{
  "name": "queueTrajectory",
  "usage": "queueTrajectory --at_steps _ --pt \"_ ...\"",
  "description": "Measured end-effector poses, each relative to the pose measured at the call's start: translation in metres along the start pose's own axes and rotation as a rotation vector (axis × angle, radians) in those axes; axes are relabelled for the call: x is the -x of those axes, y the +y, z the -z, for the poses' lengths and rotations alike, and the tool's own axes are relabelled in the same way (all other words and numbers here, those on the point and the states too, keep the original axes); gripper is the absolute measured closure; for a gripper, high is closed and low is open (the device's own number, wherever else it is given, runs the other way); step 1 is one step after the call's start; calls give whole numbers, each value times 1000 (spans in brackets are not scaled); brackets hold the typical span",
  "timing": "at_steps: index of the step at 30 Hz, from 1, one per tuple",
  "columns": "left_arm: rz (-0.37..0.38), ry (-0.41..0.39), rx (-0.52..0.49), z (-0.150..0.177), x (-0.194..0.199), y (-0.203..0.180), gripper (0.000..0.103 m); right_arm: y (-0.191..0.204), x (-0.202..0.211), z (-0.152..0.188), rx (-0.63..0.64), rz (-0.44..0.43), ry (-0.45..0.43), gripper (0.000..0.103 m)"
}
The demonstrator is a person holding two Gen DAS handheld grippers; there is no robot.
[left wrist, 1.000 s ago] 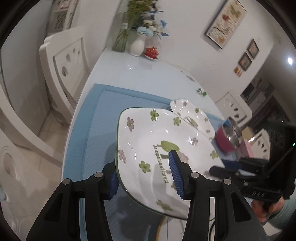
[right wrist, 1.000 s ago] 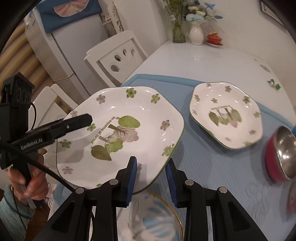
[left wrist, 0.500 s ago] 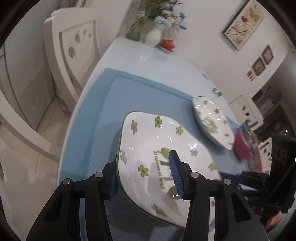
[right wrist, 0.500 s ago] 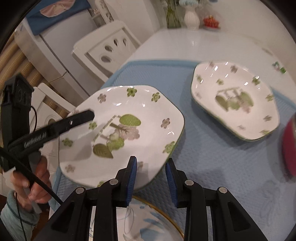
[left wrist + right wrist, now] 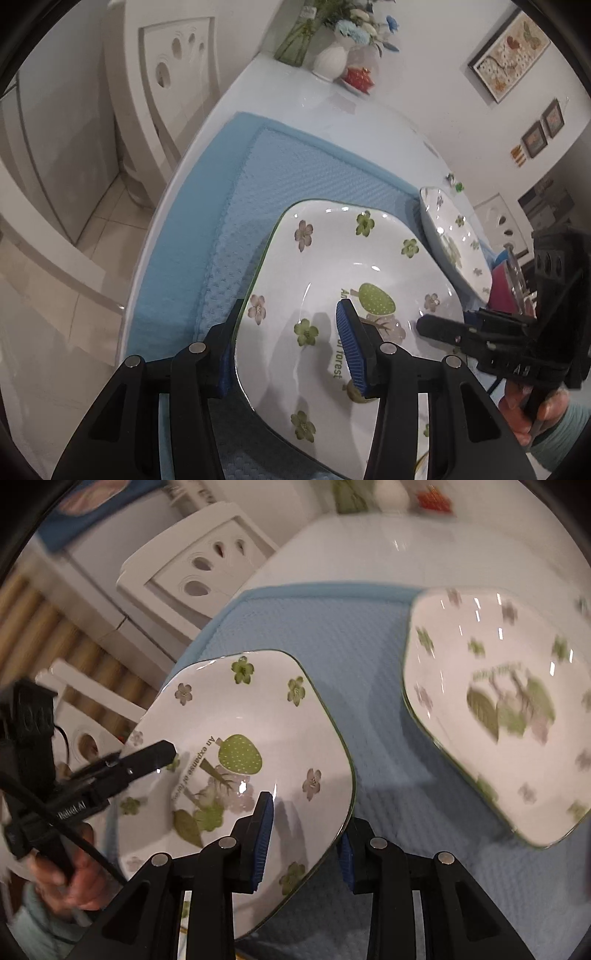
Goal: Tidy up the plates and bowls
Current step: 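Lower the hexagonal plate onto the round plate and open both tools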
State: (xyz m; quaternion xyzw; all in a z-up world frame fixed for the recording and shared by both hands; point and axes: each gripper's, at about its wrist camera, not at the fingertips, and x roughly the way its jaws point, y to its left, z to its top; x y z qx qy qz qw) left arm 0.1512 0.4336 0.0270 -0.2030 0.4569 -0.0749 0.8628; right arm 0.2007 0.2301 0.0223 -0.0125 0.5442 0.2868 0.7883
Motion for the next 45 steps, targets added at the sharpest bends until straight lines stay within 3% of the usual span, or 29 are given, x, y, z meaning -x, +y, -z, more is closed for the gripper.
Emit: queueTrajectory --at_steps 10,16,22,33,45 --pt "49 -83 -67 3 58 -41 59 11 71 22 35 -15 -101 73" --pt "86 -90 -126 30 89 -75 59 12 116 65 10 2 -141 73" --pt "105 -50 -164 73 103 -99 59 13 143 126 -16 16 -117 73" --pt "110 81 -171 148 99 -108 59 9 138 217 -47 17 -9 73" --pt "90 132 -169 167 86 -104 59 11 125 232 -55 23 26 73"
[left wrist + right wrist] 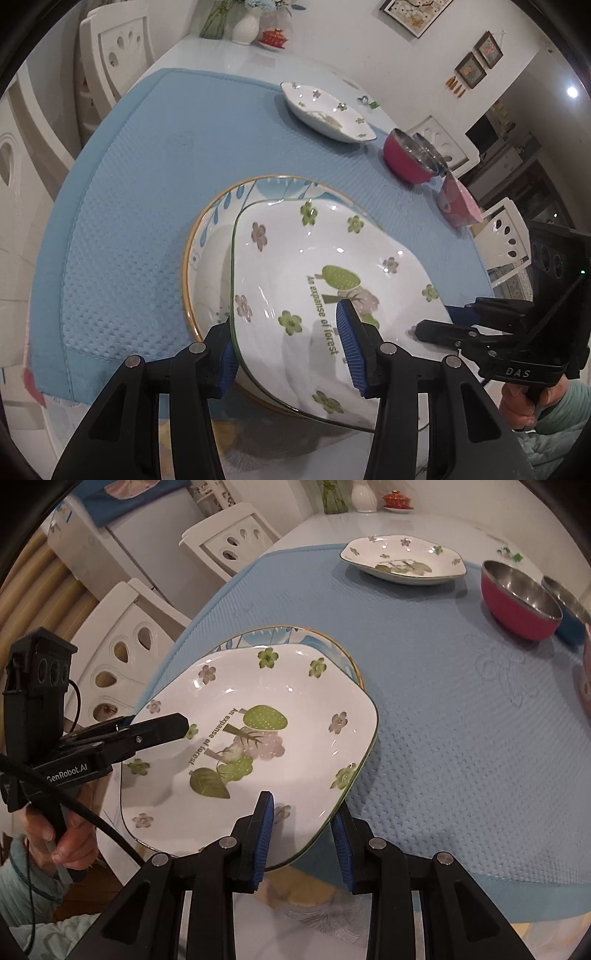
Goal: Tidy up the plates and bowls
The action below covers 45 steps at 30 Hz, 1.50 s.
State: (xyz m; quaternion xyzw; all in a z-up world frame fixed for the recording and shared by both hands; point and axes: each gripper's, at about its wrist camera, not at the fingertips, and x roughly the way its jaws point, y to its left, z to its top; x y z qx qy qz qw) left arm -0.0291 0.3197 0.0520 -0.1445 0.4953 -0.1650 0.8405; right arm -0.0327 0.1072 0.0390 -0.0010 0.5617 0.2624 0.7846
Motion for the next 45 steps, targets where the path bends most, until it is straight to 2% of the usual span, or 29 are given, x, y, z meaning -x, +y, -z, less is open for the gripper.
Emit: queueTrajectory --at_steps 6,9,11,14,17,26,32,39,45 --pt "-5 63 -6 -4 -11 6 59 6 0 4 -1 -5 10 73" --pt "-51 84 -35 -12 -13 5 57 5 -1 6 -29 -24 27 73" --pt "-119 58 -37 -21 -7 8 57 4 2 7 -47 -51 27 73" --pt "-128 -22 -3 -34 12 16 54 10 10 6 -38 -65 5 73" --pt "-141 -68 24 -44 27 25 53 14 16 7 -20 -79 2 73" --pt "-85 -96 101 -45 36 29 53 26 25 4 -16 -88 -6 73" --pt "-47 -101 78 -59 38 17 53 26 39 -8 -40 -85 -37 73" --pt "-10 -146 34 -89 46 4 49 11 55 -27 -98 -88 -84 73" --pt "-4 -168 -5 -117 46 -2 41 -11 72 -51 -174 -99 -140 70"
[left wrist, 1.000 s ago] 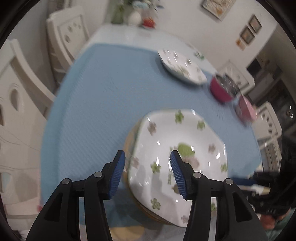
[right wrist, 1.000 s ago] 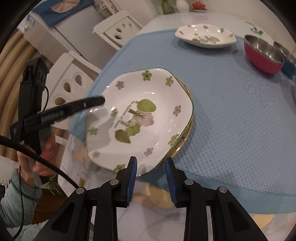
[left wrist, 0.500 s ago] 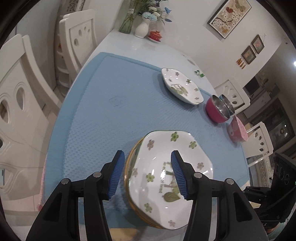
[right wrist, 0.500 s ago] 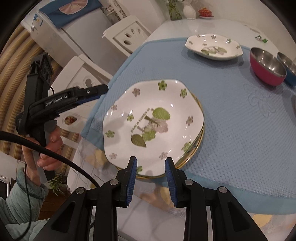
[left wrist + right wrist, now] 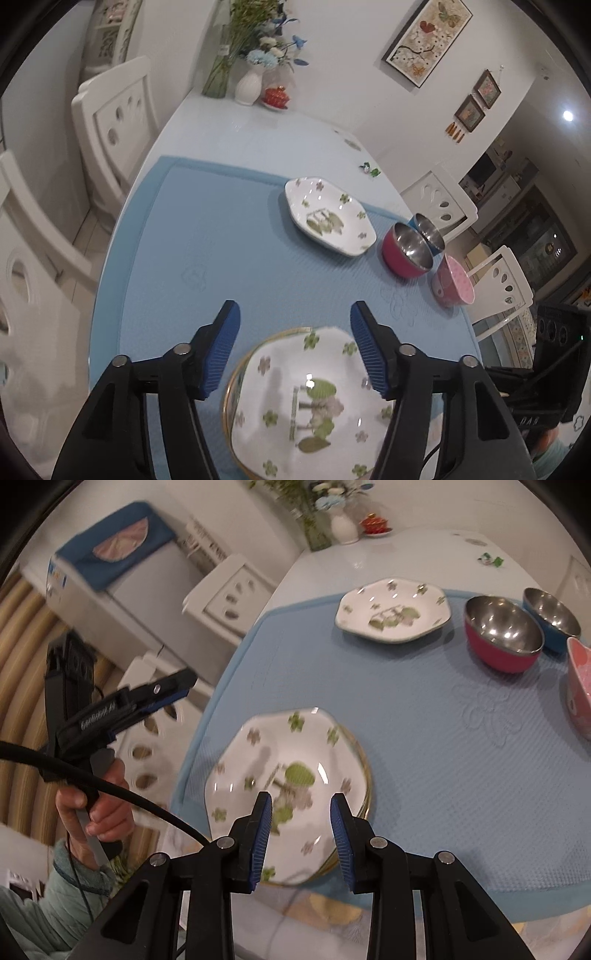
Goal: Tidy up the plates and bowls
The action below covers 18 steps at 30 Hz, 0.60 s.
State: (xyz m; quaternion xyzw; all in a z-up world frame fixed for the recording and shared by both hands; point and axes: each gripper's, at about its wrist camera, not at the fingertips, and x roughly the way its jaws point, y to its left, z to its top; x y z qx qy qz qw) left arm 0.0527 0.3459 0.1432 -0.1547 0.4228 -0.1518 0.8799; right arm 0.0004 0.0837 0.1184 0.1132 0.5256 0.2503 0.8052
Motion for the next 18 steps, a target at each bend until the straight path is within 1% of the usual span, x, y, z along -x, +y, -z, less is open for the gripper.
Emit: queueTrajectory --at_steps 1,2,4,5,10,13,16,18 --pt "3 -2 -6 -5 -2 -1 38 -3 2 -6 -15 -1 -10 66" --pt "5 -3 -10 -8 -2 -1 36 -7 4 -11 -29 -1 -21 60" --pt "5 -6 -25 -17 -7 -3 35 -16 8 -21 -57 1 -47 54" --pt "2 -6 -35 -21 -10 -4 35 -19 9 -25 -69 -1 -53 52" --pt "2 9 -76 -37 -24 -6 34 -44 14 -47 -167 -18 -68 52" --pt "13 27 -88 -46 -36 -6 34 -57 23 -56 -221 -21 -105 51" --pt "31 40 -101 -57 -49 -6 34 -69 28 -65 -268 -25 -128 49" --pt "50 52 -100 -65 -60 -6 34 -74 27 -74 -282 -18 -123 49"
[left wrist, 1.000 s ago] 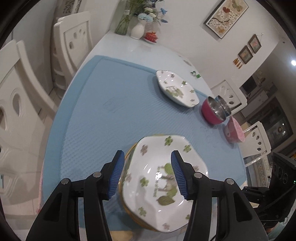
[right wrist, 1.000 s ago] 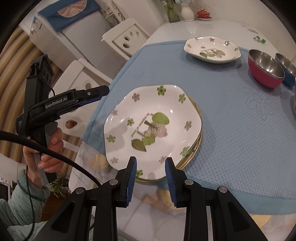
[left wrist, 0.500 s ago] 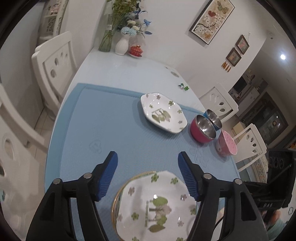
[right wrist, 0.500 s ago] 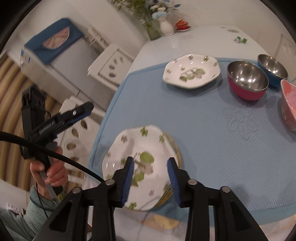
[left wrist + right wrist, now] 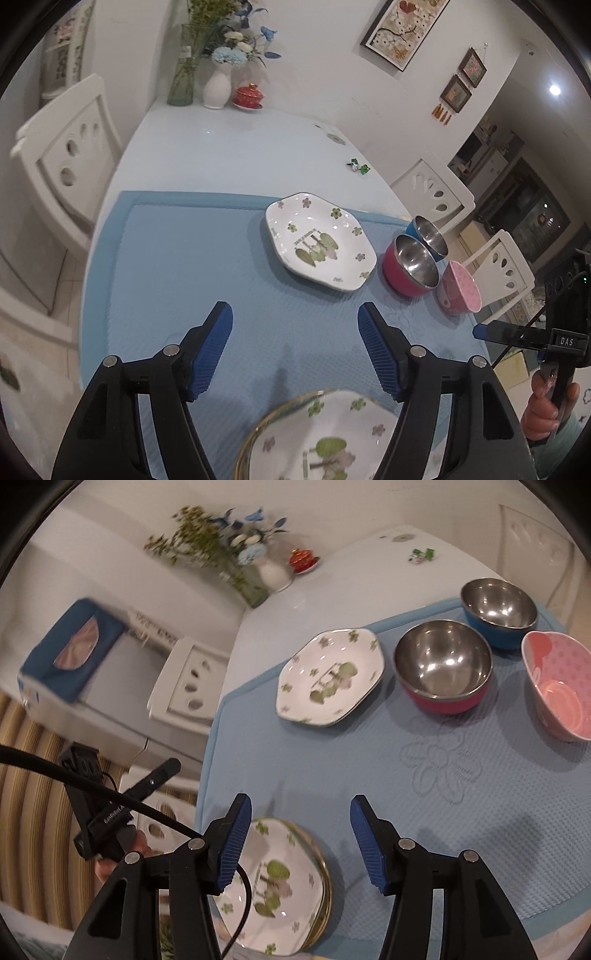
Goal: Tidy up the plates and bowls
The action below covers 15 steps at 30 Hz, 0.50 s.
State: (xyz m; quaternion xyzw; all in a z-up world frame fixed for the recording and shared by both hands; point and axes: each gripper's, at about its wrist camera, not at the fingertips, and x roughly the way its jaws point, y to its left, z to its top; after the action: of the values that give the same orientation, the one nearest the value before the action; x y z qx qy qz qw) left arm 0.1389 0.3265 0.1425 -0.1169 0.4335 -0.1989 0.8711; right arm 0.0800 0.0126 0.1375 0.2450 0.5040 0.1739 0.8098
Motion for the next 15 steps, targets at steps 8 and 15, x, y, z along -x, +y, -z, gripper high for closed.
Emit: queueTrajectory --at_steps 8,15 --pt "28 40 40 -35 -49 10 34 -1 -33 -77 34 111 21 49" --pt "28 139 84 -60 -122 19 34 7 -122 -167 73 325 114 49"
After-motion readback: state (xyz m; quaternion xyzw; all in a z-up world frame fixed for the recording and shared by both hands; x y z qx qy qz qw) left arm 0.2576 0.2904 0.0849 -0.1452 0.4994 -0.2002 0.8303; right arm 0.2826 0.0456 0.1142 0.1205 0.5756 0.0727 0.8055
